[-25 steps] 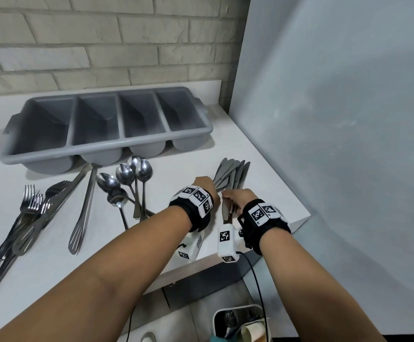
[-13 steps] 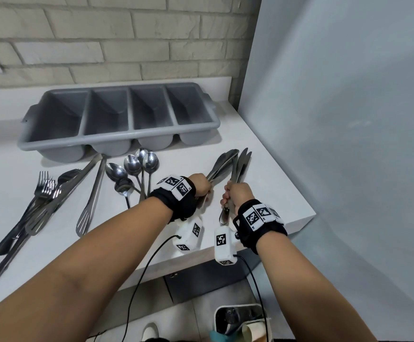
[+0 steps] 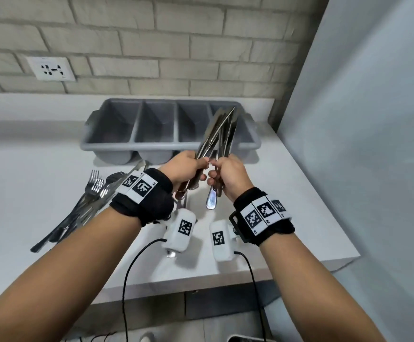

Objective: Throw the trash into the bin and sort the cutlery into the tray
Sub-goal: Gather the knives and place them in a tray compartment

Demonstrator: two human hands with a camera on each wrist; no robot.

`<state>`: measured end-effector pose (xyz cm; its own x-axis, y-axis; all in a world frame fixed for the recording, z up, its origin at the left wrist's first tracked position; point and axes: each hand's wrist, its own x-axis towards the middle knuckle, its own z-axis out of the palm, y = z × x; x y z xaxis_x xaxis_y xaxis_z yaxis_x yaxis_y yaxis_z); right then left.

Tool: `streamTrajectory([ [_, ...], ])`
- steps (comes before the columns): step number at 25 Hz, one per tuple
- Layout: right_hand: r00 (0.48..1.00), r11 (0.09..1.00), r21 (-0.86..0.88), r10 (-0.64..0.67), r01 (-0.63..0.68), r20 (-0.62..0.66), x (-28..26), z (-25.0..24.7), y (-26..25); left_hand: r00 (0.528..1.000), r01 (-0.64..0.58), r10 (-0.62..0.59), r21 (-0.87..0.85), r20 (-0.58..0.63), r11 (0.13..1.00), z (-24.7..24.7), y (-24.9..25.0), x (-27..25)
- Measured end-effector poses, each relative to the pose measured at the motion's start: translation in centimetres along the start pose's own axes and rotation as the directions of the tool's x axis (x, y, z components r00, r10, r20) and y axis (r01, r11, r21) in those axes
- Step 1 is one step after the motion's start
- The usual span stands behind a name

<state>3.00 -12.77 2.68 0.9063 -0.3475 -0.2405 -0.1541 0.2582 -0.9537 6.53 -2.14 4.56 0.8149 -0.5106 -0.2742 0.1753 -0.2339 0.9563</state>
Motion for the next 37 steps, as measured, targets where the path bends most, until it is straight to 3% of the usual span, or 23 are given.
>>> streamTrajectory([
  [3, 0.991, 1.000, -0.023, -0.011, 0.014, 0.133, 2.0, 5.1, -1.2, 0.998, 0.001, -0.008, -0.121, -0.061, 0.993, -4.9, 0.9, -0.4],
  [8, 0.979, 0.991, -0.128, 0.051, -0.026, 0.197, 6.9, 14.2, -1.3, 0.969, 0.023, -0.065, -0.176, -0.237, 0.984, -14.7, 0.7, 1.0],
  [12, 0.952, 0.986, -0.112, 0.150, -0.124, 0.268, 10.7, 20.1, -1.2, 0.959, 0.107, -0.162, -0.234, -0.233, 0.966, -20.8, 0.9, 2.7],
  [18, 0.947, 0.949, -0.184, 0.284, -0.255, 0.152, 17.0, 26.2, 0.2, 0.931, 0.285, -0.298, -0.093, -0.213, 0.954, -27.3, 1.3, 7.4],
  [23, 0.959, 0.933, -0.258, 0.275, -0.250, 0.065, 19.7, 28.1, 2.0, 0.899, 0.409, -0.381, 0.102, -0.216, 0.907, -28.9, 0.8, 11.3],
  [27, 0.954, 0.914, -0.294, 0.298, -0.279, 0.020, 21.6, 27.9, 3.1, 0.918, 0.360, -0.240, 0.410, -0.315, 0.838, -28.7, 0.8, 13.0],
  [33, 0.991, 0.905, -0.410, 0.131, -0.110, 0.024, 22.0, 27.5, 3.2, 0.929, 0.302, -0.121, 0.524, -0.350, 0.796, -28.4, -0.6, 13.7],
  [37, 0.997, 0.930, -0.363, 0.074, -0.054, 0.039, 18.8, 25.1, 1.1, 0.931, 0.172, 0.015, 0.476, -0.365, 0.862, -27.0, -0.4, 12.2],
])
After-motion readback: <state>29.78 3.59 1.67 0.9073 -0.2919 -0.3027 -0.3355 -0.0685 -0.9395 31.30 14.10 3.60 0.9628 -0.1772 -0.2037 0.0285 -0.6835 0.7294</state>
